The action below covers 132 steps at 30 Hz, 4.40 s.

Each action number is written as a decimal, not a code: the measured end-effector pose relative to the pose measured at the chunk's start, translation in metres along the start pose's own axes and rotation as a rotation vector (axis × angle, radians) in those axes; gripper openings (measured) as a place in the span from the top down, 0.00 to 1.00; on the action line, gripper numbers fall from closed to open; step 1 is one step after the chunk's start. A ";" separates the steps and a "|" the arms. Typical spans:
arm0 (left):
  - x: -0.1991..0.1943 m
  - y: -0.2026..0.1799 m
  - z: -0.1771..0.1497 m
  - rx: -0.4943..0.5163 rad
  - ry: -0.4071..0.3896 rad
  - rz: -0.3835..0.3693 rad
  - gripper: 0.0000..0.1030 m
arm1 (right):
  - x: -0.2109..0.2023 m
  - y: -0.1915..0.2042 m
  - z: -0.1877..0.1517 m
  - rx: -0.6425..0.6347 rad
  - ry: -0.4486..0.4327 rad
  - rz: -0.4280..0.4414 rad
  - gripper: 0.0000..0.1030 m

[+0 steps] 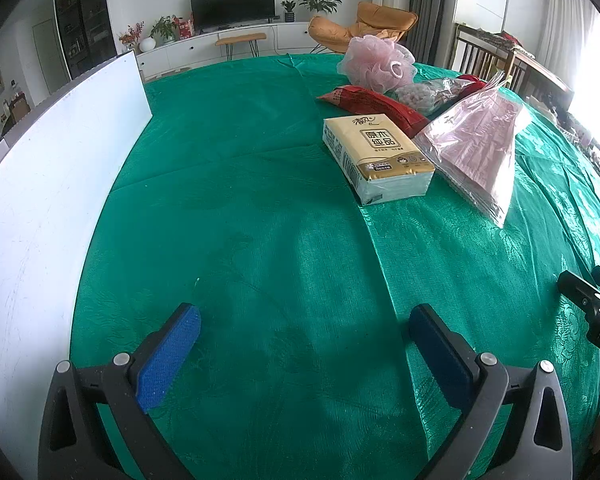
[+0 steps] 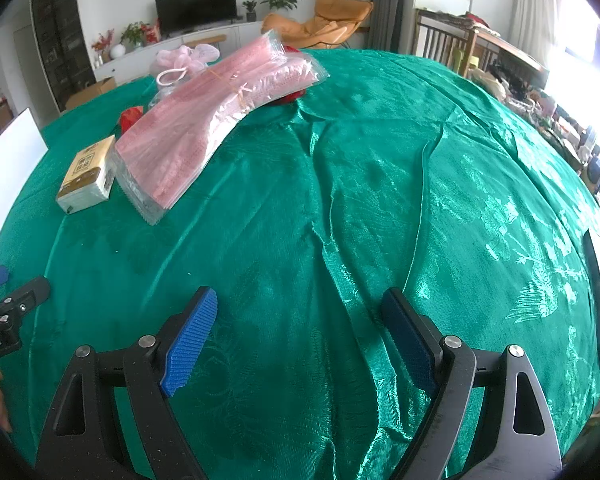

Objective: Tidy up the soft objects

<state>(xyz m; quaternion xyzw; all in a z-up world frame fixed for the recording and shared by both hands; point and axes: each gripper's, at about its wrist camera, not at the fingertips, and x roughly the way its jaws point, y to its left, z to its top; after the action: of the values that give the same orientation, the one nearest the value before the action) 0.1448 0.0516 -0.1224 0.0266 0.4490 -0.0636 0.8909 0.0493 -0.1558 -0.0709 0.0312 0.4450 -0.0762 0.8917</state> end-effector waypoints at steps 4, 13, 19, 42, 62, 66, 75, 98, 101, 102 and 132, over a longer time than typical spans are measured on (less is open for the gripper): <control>0.001 0.000 0.000 0.000 0.000 0.000 0.00 | 0.000 0.000 0.000 0.000 0.000 0.000 0.16; 0.000 0.000 0.000 0.000 0.000 0.000 0.00 | 0.000 0.000 0.000 0.000 0.000 0.000 0.16; 0.001 0.000 0.000 0.000 0.000 0.000 0.00 | 0.000 0.000 0.000 0.000 0.000 0.000 0.16; 0.036 -0.032 0.101 -0.046 0.042 -0.052 0.03 | 0.000 0.001 0.000 0.001 0.001 0.001 0.16; -0.022 0.009 0.004 0.014 0.054 -0.021 0.35 | 0.000 0.003 -0.001 -0.003 0.002 0.005 0.14; -0.017 0.011 0.000 0.065 -0.001 0.030 0.10 | 0.000 0.002 -0.001 -0.002 0.002 0.006 0.14; -0.004 0.025 0.005 -0.006 -0.001 0.006 0.00 | -0.001 0.003 -0.001 -0.003 0.002 0.005 0.14; -0.004 0.025 0.006 -0.007 -0.002 0.005 0.00 | 0.000 0.004 -0.002 -0.002 0.003 0.006 0.14; -0.004 0.025 0.006 -0.007 -0.002 0.005 0.00 | 0.000 0.005 -0.002 -0.002 0.002 0.007 0.13; -0.004 0.025 0.006 -0.007 -0.002 0.005 0.00 | -0.001 0.006 -0.003 -0.002 0.003 0.010 0.13; -0.003 0.023 0.007 -0.008 -0.003 0.005 0.00 | 0.088 0.067 0.106 0.042 0.077 -0.034 0.20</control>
<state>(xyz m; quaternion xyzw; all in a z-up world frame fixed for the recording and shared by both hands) 0.1512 0.0741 -0.1159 0.0240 0.4479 -0.0595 0.8918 0.1961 -0.1120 -0.0783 0.0450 0.4777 -0.0995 0.8717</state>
